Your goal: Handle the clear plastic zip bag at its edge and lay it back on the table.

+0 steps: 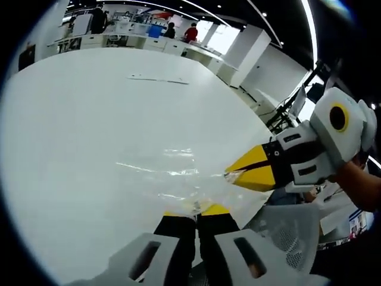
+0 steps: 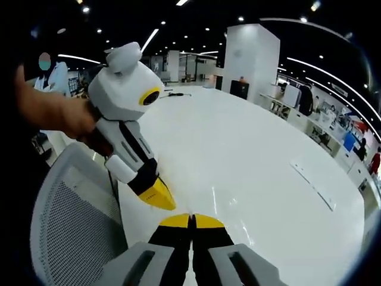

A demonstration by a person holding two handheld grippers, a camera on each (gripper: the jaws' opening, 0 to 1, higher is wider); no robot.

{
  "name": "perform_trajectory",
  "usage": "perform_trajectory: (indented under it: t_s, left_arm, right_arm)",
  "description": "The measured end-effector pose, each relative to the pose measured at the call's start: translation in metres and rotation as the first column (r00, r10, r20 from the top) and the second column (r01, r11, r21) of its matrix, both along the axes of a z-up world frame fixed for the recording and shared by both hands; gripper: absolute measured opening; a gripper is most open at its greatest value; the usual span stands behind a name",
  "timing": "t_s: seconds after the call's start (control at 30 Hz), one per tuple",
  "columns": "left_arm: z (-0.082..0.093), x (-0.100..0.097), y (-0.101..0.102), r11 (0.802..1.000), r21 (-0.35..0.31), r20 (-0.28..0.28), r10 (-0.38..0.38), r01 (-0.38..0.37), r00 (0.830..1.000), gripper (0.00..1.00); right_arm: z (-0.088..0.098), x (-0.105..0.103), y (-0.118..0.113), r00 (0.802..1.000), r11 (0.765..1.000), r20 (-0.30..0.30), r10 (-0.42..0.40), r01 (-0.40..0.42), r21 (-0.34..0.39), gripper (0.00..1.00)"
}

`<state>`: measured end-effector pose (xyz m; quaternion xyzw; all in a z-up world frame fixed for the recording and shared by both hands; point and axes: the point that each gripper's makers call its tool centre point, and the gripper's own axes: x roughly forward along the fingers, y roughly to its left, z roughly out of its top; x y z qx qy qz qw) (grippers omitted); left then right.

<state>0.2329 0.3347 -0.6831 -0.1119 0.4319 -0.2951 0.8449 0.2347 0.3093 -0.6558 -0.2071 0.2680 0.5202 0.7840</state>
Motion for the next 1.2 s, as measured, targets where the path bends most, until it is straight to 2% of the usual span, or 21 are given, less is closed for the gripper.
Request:
perform_trajectory:
  t_s: [0.67,1.2]
  left_arm:
    - [0.002,-0.001,0.002,0.999,0.023,0.009,-0.023,0.022,1.000,0.00]
    - [0.009,-0.006,-0.008,0.997,0.024,0.027,-0.075,0.075,0.997,0.00]
  right_arm:
    - [0.022,0.026,-0.005,0.997,0.998,0.055,-0.051,0.050,0.029,0.00]
    - [0.046,0.040,-0.011,0.988,0.995,0.128,-0.091,0.086,0.050,0.00]
